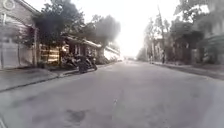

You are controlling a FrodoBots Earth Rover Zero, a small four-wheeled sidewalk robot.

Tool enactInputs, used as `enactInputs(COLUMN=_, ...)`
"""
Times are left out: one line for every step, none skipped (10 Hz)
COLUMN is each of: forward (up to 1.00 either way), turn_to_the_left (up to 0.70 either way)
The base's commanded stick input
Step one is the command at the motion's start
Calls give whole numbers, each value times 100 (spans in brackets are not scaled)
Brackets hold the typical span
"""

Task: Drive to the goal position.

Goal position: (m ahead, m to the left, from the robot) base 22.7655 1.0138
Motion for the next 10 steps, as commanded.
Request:
enactInputs(forward=100, turn_to_the_left=-40)
enactInputs(forward=100, turn_to_the_left=-38)
enactInputs(forward=100, turn_to_the_left=-35)
enactInputs(forward=100, turn_to_the_left=0)
enactInputs(forward=100, turn_to_the_left=0)
enactInputs(forward=100, turn_to_the_left=0)
enactInputs(forward=100, turn_to_the_left=0)
enactInputs(forward=100, turn_to_the_left=0)
enactInputs(forward=100, turn_to_the_left=0)
enactInputs(forward=100, turn_to_the_left=0)
